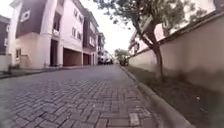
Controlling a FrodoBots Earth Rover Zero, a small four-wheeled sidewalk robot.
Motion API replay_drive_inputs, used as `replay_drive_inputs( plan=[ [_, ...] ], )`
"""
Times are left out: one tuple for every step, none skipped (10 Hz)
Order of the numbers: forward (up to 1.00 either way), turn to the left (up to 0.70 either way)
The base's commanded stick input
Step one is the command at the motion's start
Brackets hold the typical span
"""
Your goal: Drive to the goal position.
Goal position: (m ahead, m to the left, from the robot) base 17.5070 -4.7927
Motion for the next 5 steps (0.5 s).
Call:
replay_drive_inputs(
  plan=[
    [0.70,0.00],
    [0.70,0.00],
    [0.70,0.00],
    [0.70,0.00],
    [0.70,0.00]
  ],
)
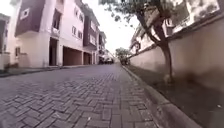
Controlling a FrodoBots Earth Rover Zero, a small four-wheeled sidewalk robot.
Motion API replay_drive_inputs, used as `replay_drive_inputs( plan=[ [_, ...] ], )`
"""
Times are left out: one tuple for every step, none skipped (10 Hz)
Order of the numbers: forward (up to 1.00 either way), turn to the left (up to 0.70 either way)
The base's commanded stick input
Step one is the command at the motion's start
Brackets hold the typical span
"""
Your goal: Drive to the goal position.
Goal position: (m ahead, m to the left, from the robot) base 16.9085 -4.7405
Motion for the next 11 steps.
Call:
replay_drive_inputs(
  plan=[
    [0.70,0.00],
    [0.70,0.00],
    [0.70,0.00],
    [0.70,0.00],
    [0.70,0.00],
    [0.70,0.00],
    [0.70,0.00],
    [0.70,0.00],
    [0.70,0.00],
    [0.70,0.00],
    [0.70,0.00]
  ],
)
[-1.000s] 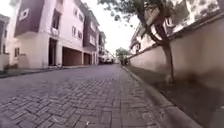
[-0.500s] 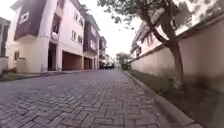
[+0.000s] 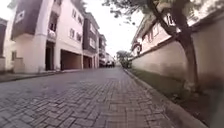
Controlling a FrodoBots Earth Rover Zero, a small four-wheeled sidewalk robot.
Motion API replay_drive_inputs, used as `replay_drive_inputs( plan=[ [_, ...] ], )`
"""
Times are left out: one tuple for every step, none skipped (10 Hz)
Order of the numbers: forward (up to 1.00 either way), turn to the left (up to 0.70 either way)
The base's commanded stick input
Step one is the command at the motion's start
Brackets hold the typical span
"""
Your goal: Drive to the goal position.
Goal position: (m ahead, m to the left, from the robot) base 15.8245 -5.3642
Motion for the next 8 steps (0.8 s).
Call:
replay_drive_inputs(
  plan=[
    [0.70,0.00],
    [0.70,0.00],
    [0.70,0.00],
    [0.70,0.00],
    [0.70,0.00],
    [0.70,0.00],
    [0.70,0.00],
    [0.70,0.00]
  ],
)
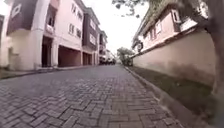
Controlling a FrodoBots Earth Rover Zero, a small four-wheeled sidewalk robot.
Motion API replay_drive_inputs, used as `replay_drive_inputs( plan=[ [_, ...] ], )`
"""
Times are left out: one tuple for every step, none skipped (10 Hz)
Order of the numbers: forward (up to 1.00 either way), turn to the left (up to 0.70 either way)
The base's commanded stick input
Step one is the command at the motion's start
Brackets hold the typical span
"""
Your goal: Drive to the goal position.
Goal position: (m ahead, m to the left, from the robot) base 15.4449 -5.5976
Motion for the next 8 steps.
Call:
replay_drive_inputs(
  plan=[
    [0.70,0.00],
    [0.70,0.00],
    [0.70,0.00],
    [0.70,0.00],
    [0.70,0.00],
    [0.70,0.00],
    [0.70,0.00],
    [0.70,0.00]
  ],
)
